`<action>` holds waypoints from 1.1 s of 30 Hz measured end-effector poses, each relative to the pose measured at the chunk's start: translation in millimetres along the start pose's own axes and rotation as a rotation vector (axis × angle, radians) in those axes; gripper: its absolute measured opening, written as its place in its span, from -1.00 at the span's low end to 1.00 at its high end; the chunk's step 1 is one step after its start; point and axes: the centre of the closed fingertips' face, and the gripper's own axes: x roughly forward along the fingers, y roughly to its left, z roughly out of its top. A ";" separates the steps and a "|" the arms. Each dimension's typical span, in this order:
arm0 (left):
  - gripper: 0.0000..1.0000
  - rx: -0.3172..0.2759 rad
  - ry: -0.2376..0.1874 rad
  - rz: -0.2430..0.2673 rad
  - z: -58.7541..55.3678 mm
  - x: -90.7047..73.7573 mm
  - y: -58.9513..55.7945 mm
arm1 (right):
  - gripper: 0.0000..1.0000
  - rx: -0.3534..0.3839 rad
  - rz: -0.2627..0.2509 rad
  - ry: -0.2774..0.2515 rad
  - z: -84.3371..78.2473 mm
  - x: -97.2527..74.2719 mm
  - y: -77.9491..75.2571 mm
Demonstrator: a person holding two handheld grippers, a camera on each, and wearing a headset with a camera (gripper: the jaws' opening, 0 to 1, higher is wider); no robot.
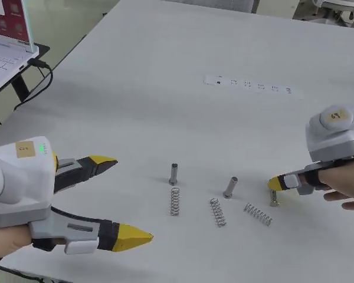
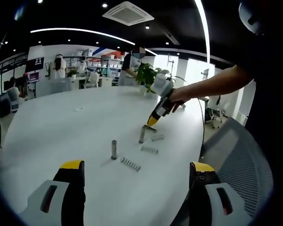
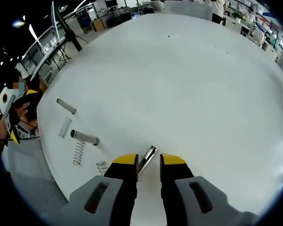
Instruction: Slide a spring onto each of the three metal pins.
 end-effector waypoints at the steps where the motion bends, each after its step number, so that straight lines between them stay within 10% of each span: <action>1: 0.78 -0.002 0.000 -0.001 -0.1 -0.1 -0.2 | -0.69 0.000 0.000 -0.001 0.1 0.1 0.3; 33: 0.70 -0.009 0.029 0.007 -11.4 1.1 -0.1 | -0.91 -0.052 -0.072 0.073 -8.4 8.9 -8.5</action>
